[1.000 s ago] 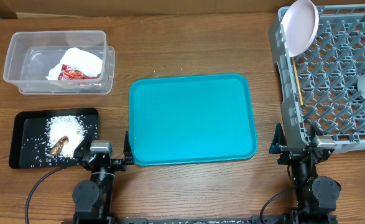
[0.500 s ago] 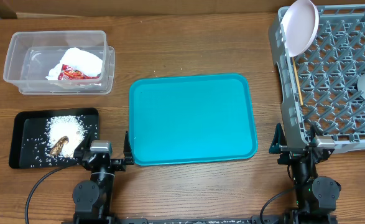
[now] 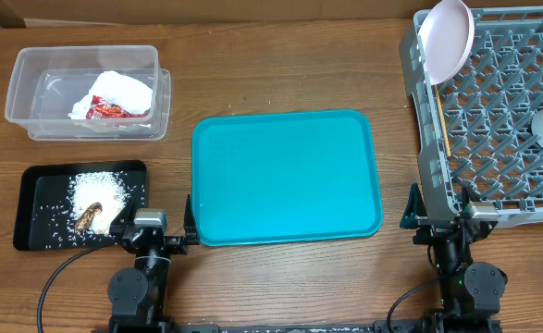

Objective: Sort waste into correct bins and load items into the dishwasher

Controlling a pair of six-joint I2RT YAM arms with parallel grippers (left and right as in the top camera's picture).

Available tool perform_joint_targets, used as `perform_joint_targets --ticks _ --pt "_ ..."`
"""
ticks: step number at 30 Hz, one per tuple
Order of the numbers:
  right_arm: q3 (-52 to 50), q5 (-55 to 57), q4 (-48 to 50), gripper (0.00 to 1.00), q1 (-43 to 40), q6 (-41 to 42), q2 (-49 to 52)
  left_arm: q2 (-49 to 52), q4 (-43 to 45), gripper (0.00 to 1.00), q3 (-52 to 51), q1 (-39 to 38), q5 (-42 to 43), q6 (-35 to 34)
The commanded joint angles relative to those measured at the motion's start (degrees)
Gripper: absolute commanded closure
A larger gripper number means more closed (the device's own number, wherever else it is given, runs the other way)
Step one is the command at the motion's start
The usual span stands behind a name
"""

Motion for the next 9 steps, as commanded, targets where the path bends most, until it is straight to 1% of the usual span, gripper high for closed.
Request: perform_joint_targets --ticks 1,9 --pt "-0.59 0.50 0.35 0.00 -0.26 -0.15 -0.57 -0.52 0.04 0.00 -0.24 0.02 0.83 0.90" --pt "-0.59 0.52 0.35 0.00 -0.26 -0.15 -0.57 -0.52 0.04 0.00 -0.24 0.02 0.83 0.90"
